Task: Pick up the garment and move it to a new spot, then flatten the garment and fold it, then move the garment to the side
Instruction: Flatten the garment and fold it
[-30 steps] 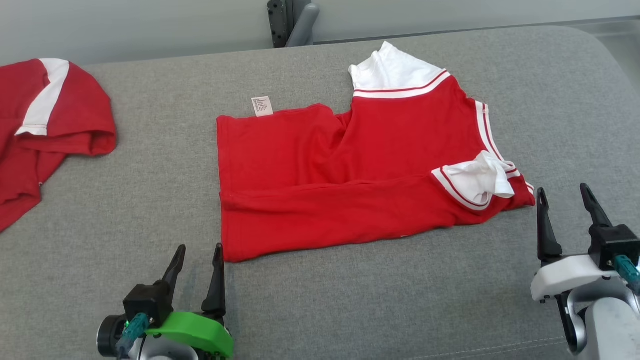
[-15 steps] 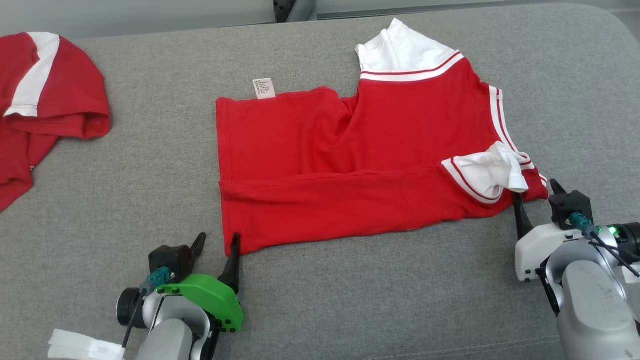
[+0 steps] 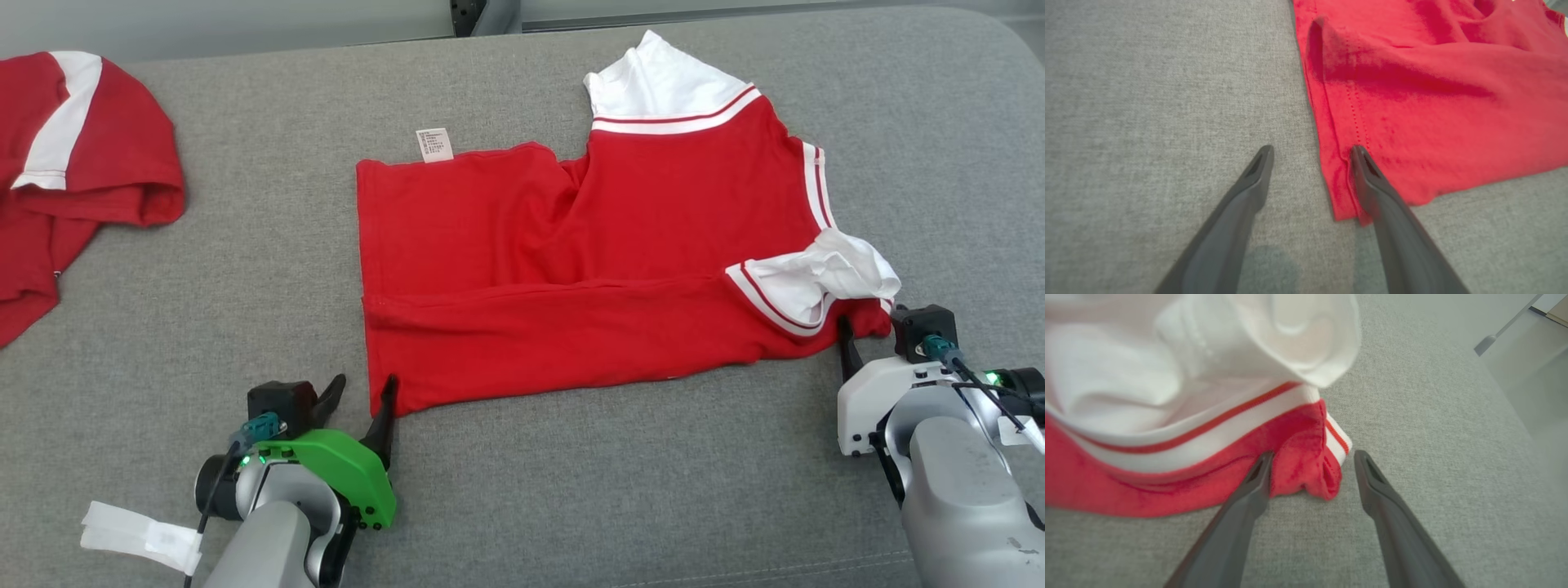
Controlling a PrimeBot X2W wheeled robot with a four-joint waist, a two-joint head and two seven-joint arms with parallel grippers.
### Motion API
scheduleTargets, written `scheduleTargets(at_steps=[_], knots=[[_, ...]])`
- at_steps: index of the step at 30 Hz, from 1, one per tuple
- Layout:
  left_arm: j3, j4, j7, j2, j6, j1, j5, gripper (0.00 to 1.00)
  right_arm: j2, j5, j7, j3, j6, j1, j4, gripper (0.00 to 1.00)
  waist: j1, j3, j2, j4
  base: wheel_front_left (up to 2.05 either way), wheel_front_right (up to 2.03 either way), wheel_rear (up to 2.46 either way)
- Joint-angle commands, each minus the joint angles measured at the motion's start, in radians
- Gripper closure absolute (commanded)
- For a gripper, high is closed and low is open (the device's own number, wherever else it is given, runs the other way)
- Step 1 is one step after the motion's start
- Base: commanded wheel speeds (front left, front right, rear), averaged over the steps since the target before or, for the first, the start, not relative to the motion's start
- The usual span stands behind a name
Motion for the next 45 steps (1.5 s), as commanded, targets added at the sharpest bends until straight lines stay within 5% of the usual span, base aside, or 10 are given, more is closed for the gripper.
scheduleTargets(at_steps=[1, 3, 6, 10, 11, 22, 30, 37, 41, 45], knots=[[-0.017, 0.049, 0.047, 0.0, -0.006, 0.046, -0.018, 0.42, 0.005, -0.002, 0.006, 0.007, 0.0, 0.009, 0.037, 0.13, 0.0, -0.007, 0.0, -0.001, 0.0, 0.0, 0.0], [-0.029, 0.042, 0.059, -0.008, -0.009, 0.057, -0.041, 0.68, 0.001, 0.003, 0.007, 0.018, 0.0, -0.002, 0.074, 0.38, 0.0, -0.014, 0.0, -0.002, 0.0, 0.0, 0.0], [-0.052, 0.01, 0.074, -0.019, -0.017, 0.071, -0.083, 0.7, -0.011, 0.015, 0.007, 0.031, 0.0, -0.02, 0.109, 0.51, 0.0, -0.021, 0.0, -0.003, 0.0, 0.0, 0.0], [-0.093, -0.029, 0.108, -0.021, -0.019, 0.081, -0.12, 0.77, -0.025, 0.038, 0.006, 0.056, 0.0, -0.035, 0.162, 0.84, 0.0, -0.031, 0.0, 0.0, 0.0, 0.0, 0.0], [-0.114, -0.041, 0.118, -0.022, -0.019, 0.086, -0.134, 1.0, -0.032, 0.052, 0.007, 0.069, 0.0, -0.044, 0.189, 1.0, 0.0, -0.034, 0.0, 0.001, 0.0, 0.0, 0.0], [-0.151, -0.097, 0.115, 0.006, -0.018, 0.073, -0.201, 1.0, -0.004, 0.143, 0.008, 0.192, 0.002, -0.083, 0.252, 1.0, 0.0, -0.041, 0.0, -0.004, 0.0, 0.0, 0.0], [-0.121, -0.277, 0.141, 0.107, -0.012, 0.139, -0.232, 1.0, 0.011, 0.345, 0.045, 0.421, 0.005, -0.11, 0.27, 1.0, 0.0, -0.059, 0.0, -0.001, 0.0, 0.0, 0.0], [-0.103, -0.584, 0.221, 0.191, 0.06, 0.326, -0.256, 1.0, -0.131, 0.644, 0.192, 0.701, 0.003, -0.035, 0.046, 1.0, 0.0, -0.077, 0.0, 0.005, 0.0, 0.0, 0.0], [-0.101, -0.735, 0.262, 0.203, 0.112, 0.436, -0.279, 1.0, -0.323, 0.888, 0.357, 0.829, 0.0, 0.11, -0.273, 1.0, 0.0, -0.076, 0.0, 0.01, 0.0, 0.0, 0.0], [-0.093, -0.826, 0.276, 0.206, 0.15, 0.509, -0.293, 1.0, -0.529, 1.068, 0.474, 0.812, -0.001, 0.28, -0.57, 1.0, 0.0, -0.068, 0.0, 0.016, 0.0, 0.0, 0.0]])
